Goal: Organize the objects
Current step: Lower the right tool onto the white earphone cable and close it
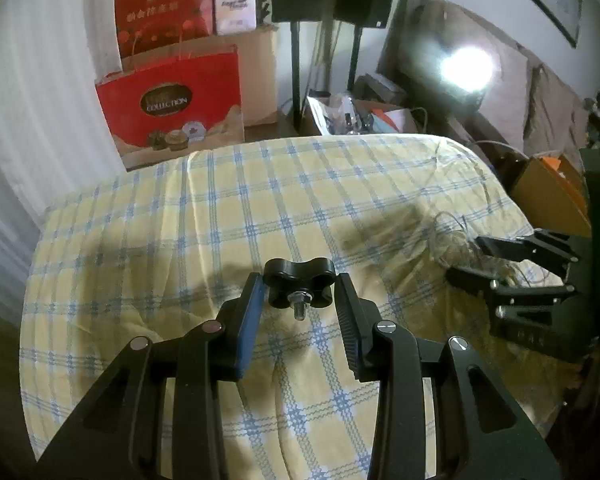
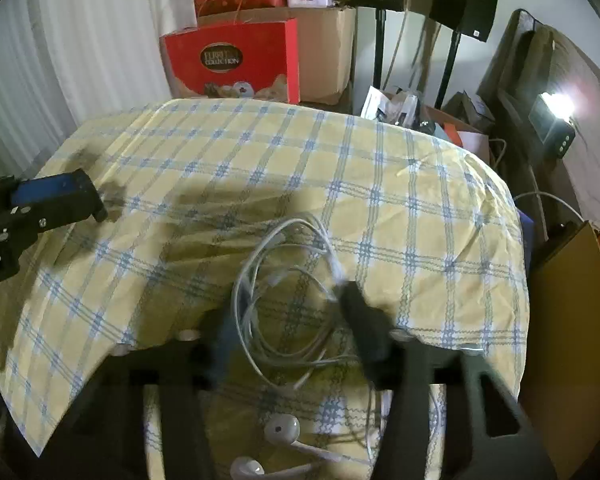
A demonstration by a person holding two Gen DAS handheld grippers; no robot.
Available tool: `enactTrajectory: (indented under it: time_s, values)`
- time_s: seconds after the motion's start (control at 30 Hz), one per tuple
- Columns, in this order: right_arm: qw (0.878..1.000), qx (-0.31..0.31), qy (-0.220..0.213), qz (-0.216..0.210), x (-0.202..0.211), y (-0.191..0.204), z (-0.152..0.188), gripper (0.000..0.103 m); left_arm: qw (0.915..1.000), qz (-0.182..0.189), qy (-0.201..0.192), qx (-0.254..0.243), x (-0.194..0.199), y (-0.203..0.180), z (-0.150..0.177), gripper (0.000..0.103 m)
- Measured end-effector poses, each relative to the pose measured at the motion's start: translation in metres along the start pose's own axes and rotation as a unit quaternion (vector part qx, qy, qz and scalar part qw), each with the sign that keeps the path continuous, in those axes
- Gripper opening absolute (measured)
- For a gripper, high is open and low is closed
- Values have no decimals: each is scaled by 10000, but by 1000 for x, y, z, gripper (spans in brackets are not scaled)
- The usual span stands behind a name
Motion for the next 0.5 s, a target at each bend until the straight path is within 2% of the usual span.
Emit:
enactTrajectory:
  time_s: [0.13,0.2,0.33,0.5]
  values:
    - [9999,-37,-70,-71,1,3,-4,16,10000,5,-23,-4,3,1,-1,34]
    - [9999,-69,-90,-88,1,5,-5,10,10000,-17,-51,24,5,3,-2,34]
    - [9998,-117,-139,-89,4,7,-4,5,9999,-43,-90,104,9,8,-3,34]
    - [9996,-100,-236,-87,17,11,-5,4,9998,-62,-123,157,14,12,-4,34]
Point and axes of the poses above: each gripper's, at about its wrist camera, not at the fingertips, and x roughly against the way its jaws point, y to its left, z to its underside, the point moved 3 cm from there along -x, roughly the way its jaws point, and after that the axes turned 9 degrees about x, right-handed, at the moved point
